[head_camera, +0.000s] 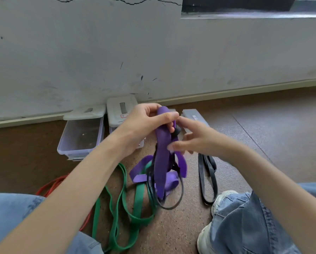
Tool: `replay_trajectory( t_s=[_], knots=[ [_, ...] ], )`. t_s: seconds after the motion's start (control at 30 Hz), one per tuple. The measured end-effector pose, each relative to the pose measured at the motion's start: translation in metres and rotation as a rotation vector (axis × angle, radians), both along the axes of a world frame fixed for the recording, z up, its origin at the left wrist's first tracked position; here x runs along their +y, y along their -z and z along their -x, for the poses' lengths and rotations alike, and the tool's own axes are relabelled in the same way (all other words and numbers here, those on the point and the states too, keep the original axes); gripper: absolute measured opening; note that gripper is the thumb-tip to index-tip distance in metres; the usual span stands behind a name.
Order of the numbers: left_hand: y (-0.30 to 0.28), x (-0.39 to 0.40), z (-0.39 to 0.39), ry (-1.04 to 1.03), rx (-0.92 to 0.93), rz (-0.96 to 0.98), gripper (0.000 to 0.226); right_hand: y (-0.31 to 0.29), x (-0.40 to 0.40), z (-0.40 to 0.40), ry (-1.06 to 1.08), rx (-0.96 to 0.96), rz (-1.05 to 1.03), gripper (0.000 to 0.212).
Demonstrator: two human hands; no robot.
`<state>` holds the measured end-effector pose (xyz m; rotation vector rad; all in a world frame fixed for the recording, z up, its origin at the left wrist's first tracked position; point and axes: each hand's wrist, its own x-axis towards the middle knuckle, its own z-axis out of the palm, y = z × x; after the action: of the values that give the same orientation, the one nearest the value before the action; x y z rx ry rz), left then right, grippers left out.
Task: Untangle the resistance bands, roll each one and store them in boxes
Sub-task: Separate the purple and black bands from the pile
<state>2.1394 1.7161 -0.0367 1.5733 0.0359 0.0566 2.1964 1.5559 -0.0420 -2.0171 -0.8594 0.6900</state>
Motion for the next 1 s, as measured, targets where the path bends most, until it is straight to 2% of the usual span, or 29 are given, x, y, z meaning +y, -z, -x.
replay_trajectory(
  t_s=[0.03,0.1,0.17,0.2,0.3,0.37,0.4,0.47,0.5,0.57,0.63,0.67,0.7,0.73,0.77,0.83,0.9,0.93,1.0],
  knots=[
    [-0.002,0.004,0.0,0.007,-0.005,-0.028,0.011,0.001,0.002,0.0,0.038,-0.033,-0.028,0.034],
    [0.004,0.013,0.0,0.009,0.003,-0.203,0.011,0.001,0.003,-0.003,0.098,-0.163,-0.021,0.015],
    [0.021,0.019,0.001,0.015,0.059,-0.411,0.015,0.001,-0.001,-0.007,0.205,-0.224,-0.075,0.012],
    [0.033,0.019,0.002,0.031,0.112,-0.441,0.016,0.001,-0.003,-0.01,0.268,-0.222,-0.137,0.012],
    [0.059,0.003,0.01,0.133,0.266,-0.316,0.025,-0.001,-0.006,-0.014,0.363,-0.172,-0.303,0.008],
    [0.064,-0.006,0.011,0.148,0.266,-0.265,0.025,-0.001,-0.006,-0.016,0.438,-0.141,-0.395,0.009],
    [0.062,-0.007,0.01,0.146,0.239,-0.299,0.02,-0.001,-0.007,-0.017,0.488,-0.134,-0.44,0.011],
    [0.049,0.001,0.006,0.067,0.165,-0.436,0.009,-0.003,-0.012,-0.022,0.569,-0.22,-0.423,0.015],
    [0.039,0.007,0.004,0.012,0.112,-0.427,0.004,-0.005,-0.015,-0.025,0.577,-0.305,-0.337,0.017],
    [0.009,0.014,0.0,-0.066,0.046,-0.224,0.008,-0.008,-0.02,-0.03,0.49,-0.392,-0.033,0.024],
    [-0.019,0.017,-0.004,-0.123,-0.041,-0.063,0.014,-0.009,-0.025,-0.029,0.315,-0.256,0.273,0.055],
    [-0.028,0.017,-0.004,-0.122,-0.064,-0.027,0.014,-0.011,-0.025,-0.025,0.228,-0.141,0.301,0.072],
    [-0.033,0.014,-0.003,-0.09,-0.053,0.007,0.012,-0.013,-0.023,-0.02,0.158,-0.036,0.227,0.085],
    [-0.034,0.012,-0.001,-0.049,-0.018,0.027,0.013,-0.016,-0.02,-0.015,0.095,0.05,0.101,0.088],
    [-0.031,0.009,0.001,-0.016,0.009,0.007,0.017,-0.016,-0.017,-0.01,0.042,0.097,-0.01,0.08],
    [-0.021,0.006,0.002,-0.032,0.012,-0.066,0.021,-0.013,-0.009,-0.004,0.016,0.08,-0.128,0.041],
    [-0.012,0.013,0.0,-0.028,-0.023,0.062,0.025,-0.01,-0.004,-0.002,0.136,-0.011,-0.171,0.007],
    [-0.006,0.017,0.0,0.027,-0.021,0.124,0.032,-0.008,-0.004,-0.004,0.194,-0.03,-0.214,0.003],
    [0.012,0.018,0.005,0.215,0.065,0.005,0.049,-0.012,-0.005,-0.005,0.225,0.087,-0.419,0.006]
  ],
)
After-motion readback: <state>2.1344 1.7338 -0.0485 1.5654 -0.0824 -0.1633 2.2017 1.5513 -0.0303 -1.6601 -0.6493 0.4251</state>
